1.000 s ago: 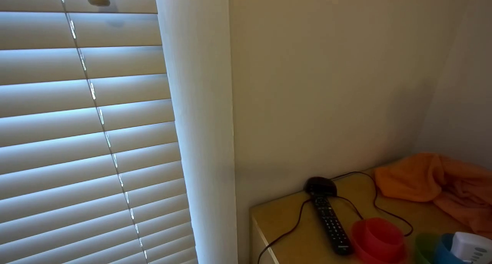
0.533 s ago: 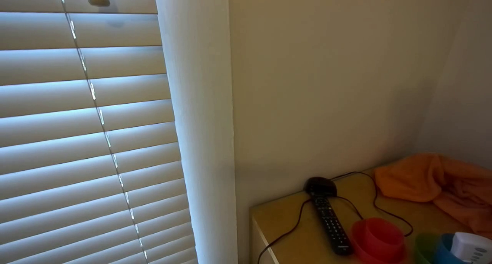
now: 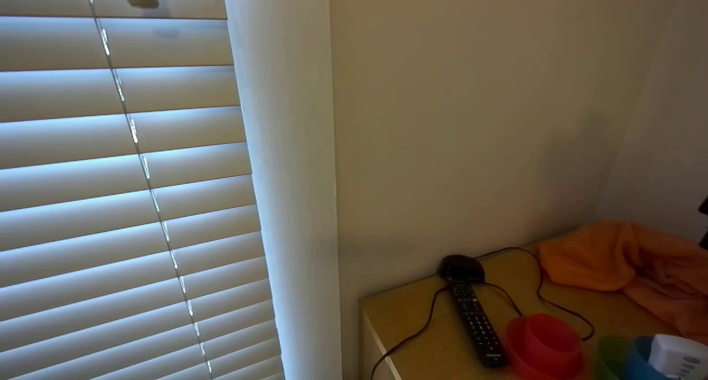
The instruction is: Put the black remote on the orange cloth
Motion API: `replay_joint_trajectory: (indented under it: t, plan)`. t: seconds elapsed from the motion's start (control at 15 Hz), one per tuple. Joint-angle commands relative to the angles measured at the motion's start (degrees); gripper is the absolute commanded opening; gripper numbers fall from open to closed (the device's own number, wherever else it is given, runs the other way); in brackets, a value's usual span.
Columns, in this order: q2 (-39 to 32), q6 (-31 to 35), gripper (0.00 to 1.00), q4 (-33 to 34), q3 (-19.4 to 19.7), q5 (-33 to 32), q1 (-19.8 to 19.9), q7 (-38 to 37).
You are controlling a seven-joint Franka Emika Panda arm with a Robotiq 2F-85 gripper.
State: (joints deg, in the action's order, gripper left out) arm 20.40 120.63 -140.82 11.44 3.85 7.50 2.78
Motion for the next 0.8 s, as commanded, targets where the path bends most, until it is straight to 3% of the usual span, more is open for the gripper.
replay_joint_trajectory:
  t: [0.0, 0.13, 0.4, 0.53, 0.73]
  plan:
    - [1.7, 10.1, 1.00, -6.6, -7.8, -1.4, -0.6, -13.4]
    - [2.7, 17.4, 1.00, -10.8, -11.2, 0.9, -2.5, -18.1]
    - [-2.7, 29.4, 1.00, -11.1, -15.4, -0.5, -3.5, -23.3]
    - [-4.5, 30.8, 1.00, -11.8, -17.1, -1.6, -3.9, -23.9]
    - [-4.5, 29.5, 1.00, -11.0, -16.4, -0.6, -4.3, -22.4]
